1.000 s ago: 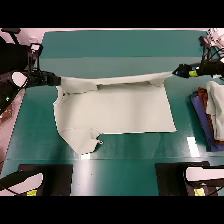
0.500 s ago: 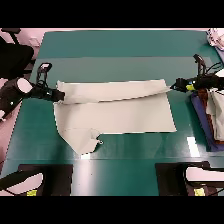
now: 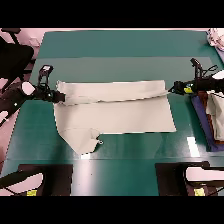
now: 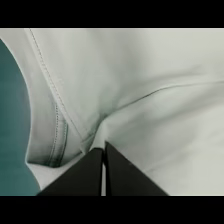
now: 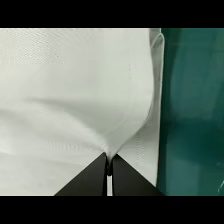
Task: Fold the shirts.
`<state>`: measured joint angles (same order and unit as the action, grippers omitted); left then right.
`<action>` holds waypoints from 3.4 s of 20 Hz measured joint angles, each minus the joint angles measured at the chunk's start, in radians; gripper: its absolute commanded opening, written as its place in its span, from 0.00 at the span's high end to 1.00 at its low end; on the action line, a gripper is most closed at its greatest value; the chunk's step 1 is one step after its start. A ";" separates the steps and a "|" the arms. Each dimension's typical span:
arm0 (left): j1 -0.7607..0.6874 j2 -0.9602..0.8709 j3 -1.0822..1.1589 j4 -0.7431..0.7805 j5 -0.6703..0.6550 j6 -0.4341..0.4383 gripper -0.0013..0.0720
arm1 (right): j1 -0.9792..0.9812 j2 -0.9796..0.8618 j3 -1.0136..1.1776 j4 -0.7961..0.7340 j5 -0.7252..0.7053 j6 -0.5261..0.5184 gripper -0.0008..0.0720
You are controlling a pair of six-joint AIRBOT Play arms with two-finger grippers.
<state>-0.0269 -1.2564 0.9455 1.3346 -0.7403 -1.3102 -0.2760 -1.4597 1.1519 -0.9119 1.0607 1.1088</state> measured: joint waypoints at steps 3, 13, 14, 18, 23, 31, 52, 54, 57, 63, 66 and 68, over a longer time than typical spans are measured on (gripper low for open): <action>0.000 -0.010 0.000 0.001 0.013 0.000 0.95 | 0.005 -0.005 0.000 0.000 0.004 0.001 0.97; 0.054 0.069 0.014 0.000 -0.078 -0.047 0.16 | -0.037 0.034 0.000 -0.004 0.095 0.002 0.22; 0.085 0.106 0.016 -0.006 -0.100 -0.055 0.16 | -0.053 0.058 0.000 -0.004 0.098 0.001 0.22; 0.227 0.263 0.015 -0.093 -0.279 -0.060 0.06 | -0.133 0.173 0.000 -0.006 0.209 0.001 0.22; 0.301 0.380 -0.087 -0.206 -0.560 -0.082 0.06 | -0.216 0.294 -0.002 -0.009 0.351 0.061 0.22; 0.289 0.421 -0.382 -0.403 -0.639 -0.137 0.07 | -0.244 0.376 -0.192 -0.073 0.409 0.194 0.22; 0.127 0.749 -0.608 -0.228 -0.419 -0.484 0.06 | -0.369 0.578 -0.451 -0.075 0.248 0.229 0.23; 0.127 0.753 -0.660 -0.257 -0.377 -0.485 0.06 | -0.369 0.575 -0.451 -0.072 0.248 0.229 0.23; 0.127 0.758 -0.717 -0.295 -0.315 -0.488 0.06 | -0.369 0.574 -0.451 -0.049 0.248 0.229 0.23; 0.126 0.757 -0.770 -0.397 -0.209 -0.433 0.07 | -0.369 0.573 -0.451 -0.022 0.243 0.226 0.23; 0.127 0.757 -0.783 -0.411 -0.194 -0.404 0.40 | -0.369 0.573 -0.451 -0.016 0.242 0.225 0.23; 0.127 0.755 -0.792 -0.401 -0.194 -0.396 0.94 | -0.369 0.573 -0.451 -0.016 0.242 0.225 0.23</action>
<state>0.1001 -0.5011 0.1539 0.9337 -0.9340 -1.7065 -0.6445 -0.8867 0.7013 -0.9276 1.3029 1.3338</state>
